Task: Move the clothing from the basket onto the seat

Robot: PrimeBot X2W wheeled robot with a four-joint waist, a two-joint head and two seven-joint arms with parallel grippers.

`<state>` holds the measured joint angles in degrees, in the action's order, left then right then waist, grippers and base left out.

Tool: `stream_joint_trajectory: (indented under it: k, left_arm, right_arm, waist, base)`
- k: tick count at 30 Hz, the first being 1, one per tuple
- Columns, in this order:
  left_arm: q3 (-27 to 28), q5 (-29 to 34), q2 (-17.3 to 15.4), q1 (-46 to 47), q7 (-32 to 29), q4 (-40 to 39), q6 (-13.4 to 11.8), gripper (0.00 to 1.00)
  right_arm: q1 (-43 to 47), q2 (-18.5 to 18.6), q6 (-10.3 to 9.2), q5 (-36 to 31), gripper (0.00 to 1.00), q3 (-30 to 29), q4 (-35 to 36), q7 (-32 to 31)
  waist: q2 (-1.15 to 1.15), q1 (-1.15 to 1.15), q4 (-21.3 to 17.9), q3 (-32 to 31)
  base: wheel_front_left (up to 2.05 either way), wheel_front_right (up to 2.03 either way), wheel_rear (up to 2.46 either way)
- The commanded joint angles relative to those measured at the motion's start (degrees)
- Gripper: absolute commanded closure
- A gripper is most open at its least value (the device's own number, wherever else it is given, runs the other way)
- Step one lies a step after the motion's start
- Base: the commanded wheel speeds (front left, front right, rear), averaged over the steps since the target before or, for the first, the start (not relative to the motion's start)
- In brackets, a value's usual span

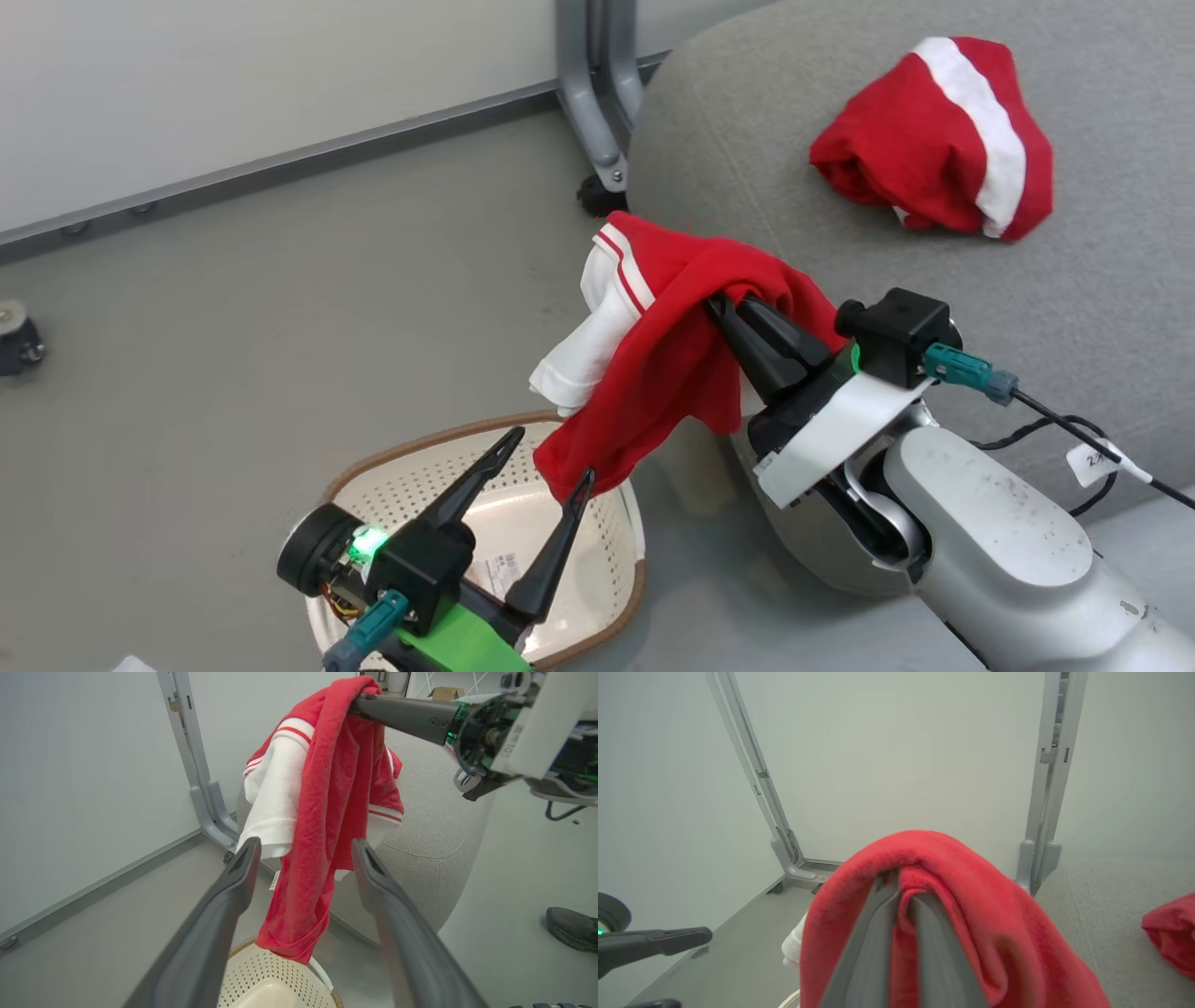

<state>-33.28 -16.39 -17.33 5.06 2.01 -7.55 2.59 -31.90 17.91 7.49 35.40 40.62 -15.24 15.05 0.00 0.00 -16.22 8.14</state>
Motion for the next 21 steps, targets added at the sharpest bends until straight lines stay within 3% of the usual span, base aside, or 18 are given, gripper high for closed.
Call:
stream_joint_trajectory:
  k: [1,11,21]
  left_arm:
    - [0.1,0.7,-0.7,1.2,-0.3,-0.4,0.1,0.0]
    - [-1.0,0.9,-1.3,3.5,-2.2,-1.8,0.8,0.0]
    - [-0.9,2.2,-2.0,8.1,-4.0,-4.0,1.2,0.0]
  right_arm:
    - [0.9,-0.3,0.0,-0.5,1.0,-1.0,0.4,0.2]
    - [4.2,-1.0,0.0,-2.0,1.0,-8.7,0.9,0.2]
    - [2.1,-2.0,0.0,-2.6,1.0,-21.1,-0.4,0.2]
  waist:
    - [0.0,0.0,-6.5,3.0]
    - [0.0,0.0,-14.1,6.4]
    - [0.0,0.0,-14.2,13.6]
  base:
    - [0.0,0.0,0.0]
    - [0.0,0.0,0.0]
    - [0.0,0.0,0.0]
